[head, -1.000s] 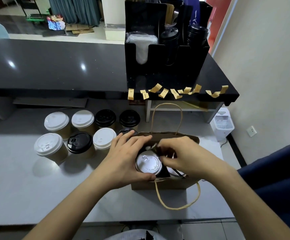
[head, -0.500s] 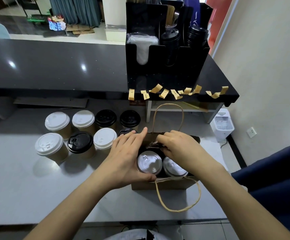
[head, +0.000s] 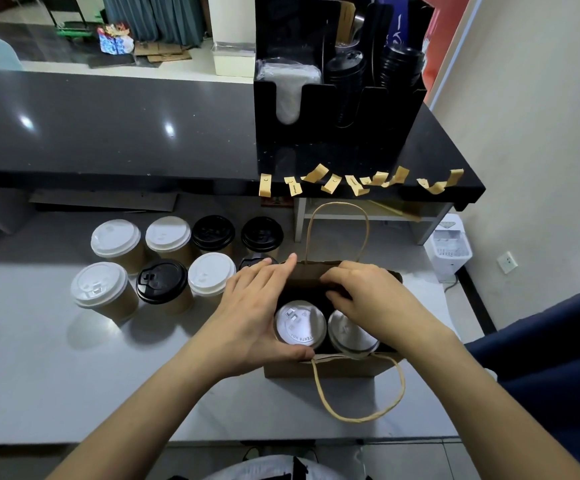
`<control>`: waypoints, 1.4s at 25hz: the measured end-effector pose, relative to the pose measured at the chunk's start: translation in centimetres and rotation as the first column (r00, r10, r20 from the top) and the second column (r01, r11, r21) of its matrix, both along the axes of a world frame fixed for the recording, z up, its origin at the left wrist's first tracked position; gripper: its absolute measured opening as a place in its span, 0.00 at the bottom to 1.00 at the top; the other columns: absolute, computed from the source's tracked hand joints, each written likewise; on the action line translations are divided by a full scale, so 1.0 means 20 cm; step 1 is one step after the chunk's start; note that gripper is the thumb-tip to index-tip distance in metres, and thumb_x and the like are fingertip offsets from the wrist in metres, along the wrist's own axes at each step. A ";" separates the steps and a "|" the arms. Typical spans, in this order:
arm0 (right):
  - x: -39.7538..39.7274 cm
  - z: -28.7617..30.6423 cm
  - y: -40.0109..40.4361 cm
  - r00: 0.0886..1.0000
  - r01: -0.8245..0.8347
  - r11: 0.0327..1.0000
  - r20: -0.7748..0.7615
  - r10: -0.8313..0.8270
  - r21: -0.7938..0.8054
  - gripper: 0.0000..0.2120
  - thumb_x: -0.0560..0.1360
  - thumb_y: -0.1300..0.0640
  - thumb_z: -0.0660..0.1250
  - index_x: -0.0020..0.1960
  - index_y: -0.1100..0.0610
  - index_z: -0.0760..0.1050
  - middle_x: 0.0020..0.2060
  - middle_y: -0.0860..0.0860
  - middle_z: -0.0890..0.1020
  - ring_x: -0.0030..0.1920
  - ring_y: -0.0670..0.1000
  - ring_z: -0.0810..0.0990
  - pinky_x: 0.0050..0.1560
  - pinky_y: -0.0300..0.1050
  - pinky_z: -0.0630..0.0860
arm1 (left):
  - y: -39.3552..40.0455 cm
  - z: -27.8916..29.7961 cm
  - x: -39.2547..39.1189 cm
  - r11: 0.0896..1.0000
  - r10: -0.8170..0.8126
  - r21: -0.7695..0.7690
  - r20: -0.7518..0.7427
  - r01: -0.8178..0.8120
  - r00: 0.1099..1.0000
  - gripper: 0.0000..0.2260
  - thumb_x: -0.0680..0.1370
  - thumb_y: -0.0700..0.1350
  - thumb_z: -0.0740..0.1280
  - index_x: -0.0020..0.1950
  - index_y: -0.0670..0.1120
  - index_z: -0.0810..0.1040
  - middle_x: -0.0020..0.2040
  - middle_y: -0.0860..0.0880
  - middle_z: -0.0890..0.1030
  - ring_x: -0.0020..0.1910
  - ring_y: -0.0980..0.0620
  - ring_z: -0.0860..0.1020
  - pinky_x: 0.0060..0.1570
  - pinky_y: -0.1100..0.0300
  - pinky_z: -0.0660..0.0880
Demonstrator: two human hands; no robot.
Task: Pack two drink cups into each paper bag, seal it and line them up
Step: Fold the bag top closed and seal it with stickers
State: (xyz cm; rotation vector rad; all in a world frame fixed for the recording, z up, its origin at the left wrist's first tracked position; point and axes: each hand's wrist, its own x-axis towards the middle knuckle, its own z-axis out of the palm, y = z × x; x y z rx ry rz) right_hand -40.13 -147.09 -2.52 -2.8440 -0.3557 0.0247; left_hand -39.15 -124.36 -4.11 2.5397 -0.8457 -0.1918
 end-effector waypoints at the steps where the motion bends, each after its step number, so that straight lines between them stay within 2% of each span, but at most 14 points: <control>1: -0.01 0.01 -0.02 1.000 0.007 1.000 0.012 -0.008 0.030 0.11 0.81 0.54 0.65 0.62 0.49 0.80 0.52 0.47 0.81 0.52 0.51 0.79 0.49 0.44 0.75 | 0.00 0.00 0.00 1.000 0.002 0.002 0.000 -0.002 1.000 0.56 0.62 0.77 0.64 0.82 0.56 0.43 0.78 0.57 0.59 0.80 0.54 0.49 0.77 0.55 0.50; 5: -0.06 0.05 -0.10 0.993 0.023 0.974 0.110 -0.049 0.227 0.06 0.79 0.56 0.69 0.56 0.51 0.82 0.45 0.46 0.82 0.47 0.49 0.80 0.48 0.47 0.78 | 0.01 0.00 0.00 1.000 0.012 -0.008 -0.003 -0.012 1.000 0.56 0.62 0.77 0.65 0.82 0.58 0.43 0.78 0.58 0.59 0.80 0.56 0.48 0.76 0.57 0.48; 9: -0.10 0.07 -0.26 0.964 0.067 0.929 0.217 -0.154 0.364 0.05 0.79 0.56 0.69 0.52 0.49 0.82 0.43 0.42 0.82 0.45 0.43 0.80 0.45 0.34 0.76 | 0.01 -0.01 0.00 1.000 -0.001 -0.006 0.014 0.001 1.000 0.55 0.63 0.76 0.67 0.82 0.58 0.45 0.78 0.60 0.58 0.80 0.57 0.46 0.77 0.57 0.47; 12: -0.10 0.03 -0.40 0.936 0.177 0.864 0.190 -0.296 0.471 0.05 0.79 0.56 0.69 0.51 0.47 0.83 0.43 0.40 0.83 0.45 0.43 0.80 0.43 0.29 0.74 | 0.01 0.00 -0.01 1.000 0.002 -0.018 0.005 -0.002 1.000 0.55 0.64 0.74 0.70 0.82 0.58 0.46 0.79 0.60 0.58 0.80 0.57 0.46 0.77 0.56 0.48; 14: -0.09 -0.04 -0.50 0.916 0.267 0.837 0.145 -0.375 0.477 0.05 0.79 0.55 0.70 0.49 0.45 0.82 0.42 0.40 0.83 0.44 0.41 0.80 0.42 0.27 0.73 | 0.01 0.01 -0.01 1.000 0.005 -0.027 0.000 -0.005 1.000 0.55 0.64 0.73 0.71 0.82 0.58 0.47 0.78 0.60 0.58 0.80 0.58 0.47 0.77 0.56 0.49; 17: -0.09 -0.22 -0.60 0.864 0.427 0.783 0.050 -0.500 0.453 0.05 0.78 0.55 0.71 0.48 0.45 0.82 0.41 0.40 0.83 0.43 0.40 0.81 0.41 0.30 0.75 | 0.00 0.02 0.00 0.999 0.006 -0.032 -0.005 -0.006 1.000 0.55 0.64 0.72 0.73 0.82 0.57 0.48 0.78 0.59 0.59 0.80 0.58 0.48 0.77 0.56 0.50; 19: -0.12 -0.36 -0.64 0.832 0.514 0.762 -0.013 -0.554 0.395 0.06 0.76 0.57 0.74 0.51 0.48 0.82 0.44 0.42 0.83 0.46 0.44 0.81 0.48 0.41 0.78 | 0.00 0.02 -0.01 0.999 0.006 -0.037 -0.008 -0.007 1.000 0.55 0.63 0.72 0.73 0.82 0.57 0.49 0.78 0.58 0.60 0.80 0.57 0.48 0.77 0.56 0.50; 22: -0.18 -0.54 -0.66 0.842 0.540 0.820 -0.113 -0.528 0.190 0.19 0.72 0.55 0.77 0.61 0.50 0.79 0.58 0.48 0.81 0.59 0.54 0.78 0.59 0.49 0.74 | 0.00 0.03 -0.01 0.999 0.010 -0.031 -0.024 -0.011 1.000 0.55 0.61 0.75 0.68 0.82 0.57 0.49 0.78 0.58 0.61 0.80 0.57 0.49 0.78 0.53 0.52; 24: -0.23 -0.62 -0.67 0.850 0.493 0.870 -0.221 -0.479 0.011 0.32 0.71 0.48 0.77 0.72 0.48 0.71 0.70 0.49 0.74 0.68 0.56 0.73 0.67 0.51 0.69 | 0.00 0.03 -0.01 0.999 0.012 -0.031 -0.032 -0.013 0.999 0.55 0.61 0.76 0.65 0.82 0.57 0.50 0.78 0.59 0.62 0.80 0.56 0.49 0.78 0.51 0.54; 26: -0.26 -0.68 -0.66 0.818 0.496 0.862 -0.278 -0.504 -0.104 0.37 0.73 0.43 0.73 0.78 0.46 0.64 0.75 0.48 0.68 0.72 0.55 0.69 0.70 0.51 0.64 | 0.00 0.04 -0.02 0.999 0.014 -0.029 -0.029 -0.014 0.999 0.55 0.61 0.76 0.64 0.82 0.56 0.51 0.77 0.58 0.63 0.81 0.56 0.50 0.78 0.50 0.54; 29: -0.29 -0.74 -0.66 0.810 0.533 0.832 -0.192 -0.554 -0.153 0.26 0.79 0.45 0.66 0.76 0.46 0.68 0.73 0.49 0.72 0.70 0.54 0.72 0.67 0.50 0.65 | -0.01 0.04 -0.02 0.999 0.016 -0.029 -0.022 -0.017 1.000 0.55 0.61 0.77 0.64 0.82 0.56 0.52 0.77 0.58 0.63 0.80 0.56 0.51 0.77 0.51 0.54; 31: -0.29 -0.76 -0.66 0.809 0.558 0.821 -0.140 -0.570 -0.119 0.20 0.82 0.48 0.62 0.73 0.48 0.73 0.70 0.50 0.76 0.67 0.55 0.75 0.65 0.49 0.67 | -0.01 0.04 -0.02 0.999 0.022 -0.042 -0.018 -0.023 1.000 0.54 0.60 0.76 0.65 0.82 0.55 0.54 0.77 0.58 0.64 0.80 0.56 0.52 0.77 0.53 0.54; 35: -0.26 -0.75 -0.68 0.796 0.589 0.807 -0.151 -0.586 -0.026 0.16 0.83 0.53 0.60 0.69 0.50 0.78 0.64 0.52 0.80 0.63 0.58 0.77 0.60 0.50 0.69 | -0.02 0.04 -0.02 0.999 0.025 -0.045 -0.035 -0.026 0.999 0.54 0.60 0.76 0.65 0.81 0.55 0.53 0.76 0.58 0.64 0.80 0.56 0.52 0.77 0.49 0.55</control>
